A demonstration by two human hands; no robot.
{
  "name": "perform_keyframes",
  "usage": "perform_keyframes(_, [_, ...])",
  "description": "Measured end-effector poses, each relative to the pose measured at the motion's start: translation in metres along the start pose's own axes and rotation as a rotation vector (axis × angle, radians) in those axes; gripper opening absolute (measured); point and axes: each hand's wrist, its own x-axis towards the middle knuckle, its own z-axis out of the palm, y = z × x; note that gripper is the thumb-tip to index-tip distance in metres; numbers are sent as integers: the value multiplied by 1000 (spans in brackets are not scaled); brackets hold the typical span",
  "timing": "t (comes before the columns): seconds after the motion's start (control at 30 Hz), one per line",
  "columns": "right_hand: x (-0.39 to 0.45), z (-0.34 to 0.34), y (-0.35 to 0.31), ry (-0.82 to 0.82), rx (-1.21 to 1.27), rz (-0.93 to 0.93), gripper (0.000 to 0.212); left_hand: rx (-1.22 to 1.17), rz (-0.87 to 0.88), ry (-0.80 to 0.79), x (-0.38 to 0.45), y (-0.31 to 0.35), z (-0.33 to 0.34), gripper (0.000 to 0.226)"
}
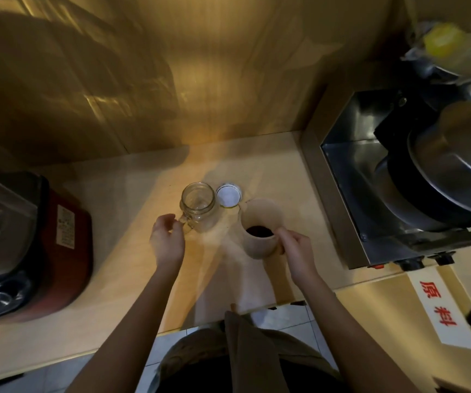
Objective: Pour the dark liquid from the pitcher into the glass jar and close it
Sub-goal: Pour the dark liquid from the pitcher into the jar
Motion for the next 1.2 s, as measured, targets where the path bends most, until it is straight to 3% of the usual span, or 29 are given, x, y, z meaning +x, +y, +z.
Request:
perform_keyframes(0.1, [5,2,-10,-13,-2,-46,40,-96,-86,89,3,-4,-4,33])
perform_keyframes(0.33, [13,5,-29,-53,-110,-177,36,-140,-38,-81,11,-2,9,32])
perform_keyframes(0.57, [19,7,-38,45,-165,-243,39,-310,-173,-130,16,0,21,42])
perform_keyframes(0.83, [34,-2,-53,3,-309,-398,39,-471,-308,-175,28,17,16,46])
perform_keyframes(1.07, [49,5,-101,-99,-191,-436,43,-371,-158,-244,27,55,-23,43])
perform_keyframes(1.2, [62,12,-142,-16,-214,-454,49,-296,13,-233,23,84,-45,39])
